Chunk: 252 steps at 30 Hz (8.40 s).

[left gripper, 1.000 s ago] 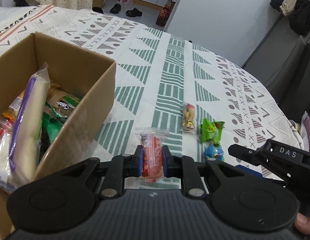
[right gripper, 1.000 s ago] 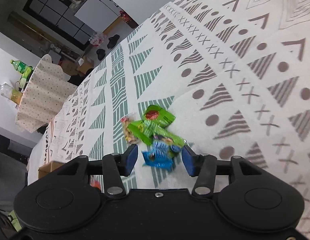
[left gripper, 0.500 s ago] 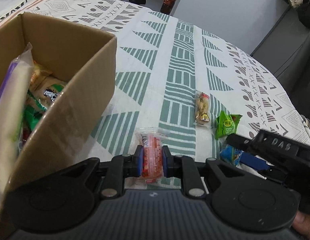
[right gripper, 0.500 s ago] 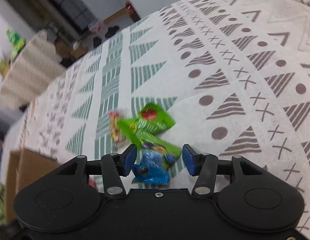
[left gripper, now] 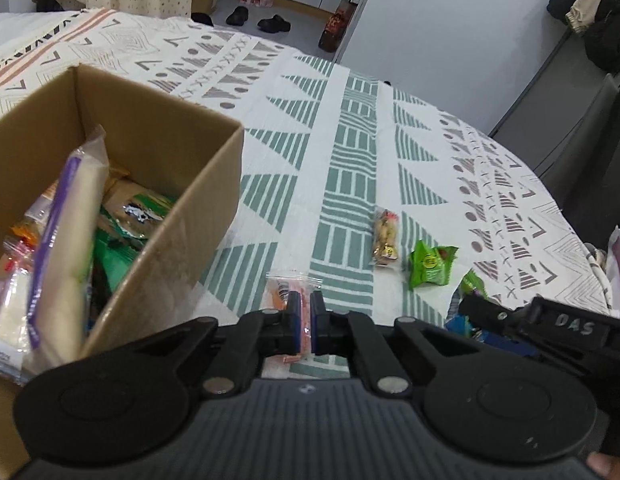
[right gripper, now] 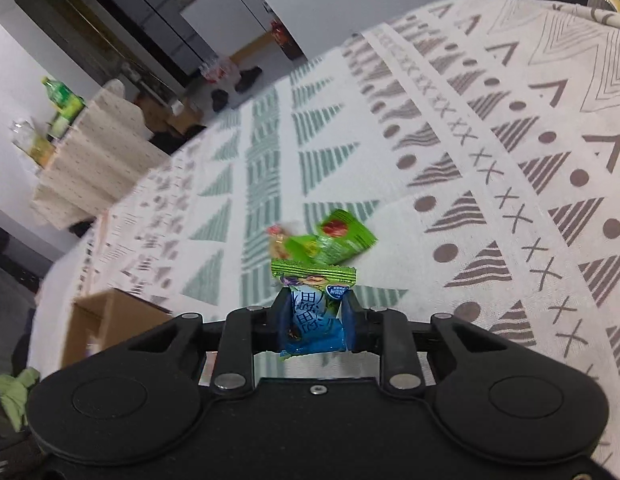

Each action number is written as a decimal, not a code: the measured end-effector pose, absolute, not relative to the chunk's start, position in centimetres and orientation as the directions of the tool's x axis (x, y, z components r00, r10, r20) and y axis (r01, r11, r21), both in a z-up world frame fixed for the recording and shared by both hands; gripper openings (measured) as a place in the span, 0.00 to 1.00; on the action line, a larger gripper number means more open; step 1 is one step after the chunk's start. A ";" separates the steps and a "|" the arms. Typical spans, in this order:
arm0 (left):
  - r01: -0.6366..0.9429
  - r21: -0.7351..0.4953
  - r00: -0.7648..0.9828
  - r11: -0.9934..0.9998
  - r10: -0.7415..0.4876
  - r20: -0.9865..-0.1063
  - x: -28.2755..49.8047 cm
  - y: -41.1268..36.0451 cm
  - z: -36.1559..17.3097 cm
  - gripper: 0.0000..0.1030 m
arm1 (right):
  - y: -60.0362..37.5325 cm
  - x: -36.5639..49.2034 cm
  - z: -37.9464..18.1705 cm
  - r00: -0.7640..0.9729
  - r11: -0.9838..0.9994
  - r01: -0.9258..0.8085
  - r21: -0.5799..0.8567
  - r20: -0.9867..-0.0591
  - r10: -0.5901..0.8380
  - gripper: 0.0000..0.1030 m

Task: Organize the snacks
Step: 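Close the right gripper on the blue candy packet and lift it, then carry the stick candy and blue packet over the box and release both, then withdraw both open grippers toward the last two candies, then grasp the green candy packet with the right gripper while the left gripper grasps the peanut candy, then carry the green packet and peanut candy over the box and release both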

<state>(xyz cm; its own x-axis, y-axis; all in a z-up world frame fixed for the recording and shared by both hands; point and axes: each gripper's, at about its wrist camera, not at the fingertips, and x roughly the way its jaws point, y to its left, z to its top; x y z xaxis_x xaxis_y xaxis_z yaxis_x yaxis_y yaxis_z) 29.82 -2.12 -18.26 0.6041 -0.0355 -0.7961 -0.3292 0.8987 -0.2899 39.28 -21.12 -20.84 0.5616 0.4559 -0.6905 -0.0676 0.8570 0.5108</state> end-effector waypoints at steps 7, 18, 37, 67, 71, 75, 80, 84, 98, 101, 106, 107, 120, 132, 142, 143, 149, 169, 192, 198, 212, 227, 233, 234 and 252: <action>-0.333 -0.269 0.589 0.904 -0.023 -0.807 29.7 -2.0 -18.1 0.07 | -22.4 37.7 -20.1 0.569 0.843 -0.062 0.534 -0.675 0.469 0.25; -0.348 -0.232 0.593 0.908 0.022 -0.805 30.7 -3.0 -18.8 0.47 | -23.0 37.4 -20.5 0.555 0.834 -0.042 0.549 -0.681 0.477 0.25; -0.351 -0.250 0.571 0.902 -0.006 -0.821 28.7 -2.2 -17.0 0.15 | -21.6 33.9 -17.9 0.632 0.795 -0.015 0.607 -0.610 0.478 0.25; -0.331 -0.420 0.698 0.845 -0.081 -0.712 20.8 8.3 -7.1 0.15 | -12.0 27.9 -10.1 0.674 0.774 -0.135 0.619 -0.515 0.529 0.25; -0.355 -0.426 0.698 0.832 -0.067 -0.713 20.2 10.7 -7.0 0.15 | -9.9 27.8 -10.4 0.654 0.771 -0.153 0.618 -0.522 0.548 0.25; -0.371 -0.442 0.693 0.817 -0.073 -0.717 20.0 12.8 -7.4 0.16 | -7.9 27.9 -10.6 0.634 0.774 -0.168 0.611 -0.534 0.559 0.25; -0.399 -0.450 0.705 0.799 -0.047 -0.708 19.6 14.9 -7.3 0.23 | -5.8 28.3 -10.7 0.618 0.773 -0.181 0.608 -0.541 0.570 0.25; -0.426 -0.446 0.697 0.787 -0.029 -0.716 19.3 16.2 -7.5 0.35 | -4.3 28.9 -10.6 0.612 0.771 -0.189 0.609 -0.540 0.577 0.25; -0.440 -0.428 0.685 0.789 -0.013 -0.728 19.7 16.7 -7.8 0.82 | -6.1 29.1 -11.3 0.630 0.775 -0.147 0.614 -0.546 0.552 0.60; -0.424 -0.415 0.689 0.805 -0.011 -0.725 19.8 15.6 -7.4 0.85 | -7.6 28.8 -11.2 0.639 0.782 -0.142 0.607 -0.547 0.541 0.69; -0.395 -0.406 0.694 0.824 -0.023 -0.720 20.2 13.2 -7.0 0.90 | -10.8 28.4 -10.8 0.669 0.800 -0.126 0.586 -0.545 0.505 0.75; -0.385 -0.407 0.695 0.828 -0.029 -0.718 20.3 12.6 -6.9 0.90 | -11.6 28.3 -10.7 0.674 0.804 -0.122 0.582 -0.546 0.498 0.75; -0.303 -0.381 0.696 0.873 -0.071 -0.715 22.2 5.4 -6.7 0.91 | -19.3 29.2 -11.3 0.692 0.841 -0.104 0.532 -0.569 0.445 0.78; -0.239 -0.343 0.680 0.909 -0.095 -0.727 25.8 0.3 -8.4 0.91 | -23.5 32.1 -15.9 0.678 0.834 -0.081 0.546 -0.583 0.448 0.78; -0.209 -0.333 0.659 0.919 -0.120 -0.743 29.6 -2.1 -11.6 0.88 | -24.8 35.7 -19.5 0.637 0.768 -0.006 0.641 -0.589 0.497 0.63; -0.207 -0.335 0.659 0.919 -0.122 -0.742 29.9 -2.2 -11.9 0.88 | -24.8 36.2 -20.1 0.627 0.754 0.001 0.657 -0.587 0.511 0.61; -0.209 -0.344 0.648 0.916 -0.133 -0.750 32.1 -2.9 -14.0 0.79 | -24.4 37.7 -21.6 0.599 0.744 0.030 0.668 -0.608 0.522 0.59; -0.297 -0.416 0.615 0.860 -0.161 -0.772 38.0 -3.0 -20.9 0.50 | -22.3 45.0 -26.3 0.565 0.614 0.214 0.759 -0.609 0.556 0.56; -0.241 -0.331 0.554 0.912 -0.150 -0.819 42.2 -6.0 -22.8 0.47 | -23.3 45.7 -26.5 0.603 0.684 0.269 0.678 -0.672 0.429 0.22; -0.228 -0.264 0.552 0.937 -0.099 -0.828 41.9 -6.3 -23.4 0.17 | -24.0 44.4 -25.9 0.613 0.694 0.264 0.669 -0.673 0.415 0.22; -0.227 -0.291 0.573 0.930 -0.114 -0.811 36.4 -5.8 -19.0 0.16 | -24.3 40.8 -21.8 0.654 0.716 0.180 0.675 -0.626 0.425 0.22; -0.225 -0.326 0.637 0.918 -0.115 -0.763 28.4 -3.8 -12.8 0.16 | -23.6 33.3 -18.1 0.706 0.709 0.083 0.701 -0.544 0.455 0.22; -0.224 -0.337 0.662 0.914 -0.111 -0.741 25.6 -2.9 -10.6 0.16 | -23.2 30.4 -16.5 0.727 0.702 0.054 0.710 -0.510 0.460 0.22; -0.222 -0.339 0.666 0.914 -0.112 -0.738 25.2 -2.7 -10.3 0.16 | -23.0 29.9 -16.2 0.730 0.703 0.052 0.710 -0.507 0.459 0.22; -0.223 -0.379 0.719 0.898 -0.111 -0.686 20.1 1.3 -5.0 0.17 | -20.0 26.0 -11.4 0.750 0.726 0.012 0.687 -0.486 0.448 0.22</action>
<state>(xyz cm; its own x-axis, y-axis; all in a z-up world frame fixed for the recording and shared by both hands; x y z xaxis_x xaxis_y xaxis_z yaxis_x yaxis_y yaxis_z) 20.13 1.30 -5.05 0.7190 -0.1114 -0.6860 -0.2225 0.8982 -0.3791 26.03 -19.99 -11.36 0.7500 0.4484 -0.4863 0.0116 0.7262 0.6874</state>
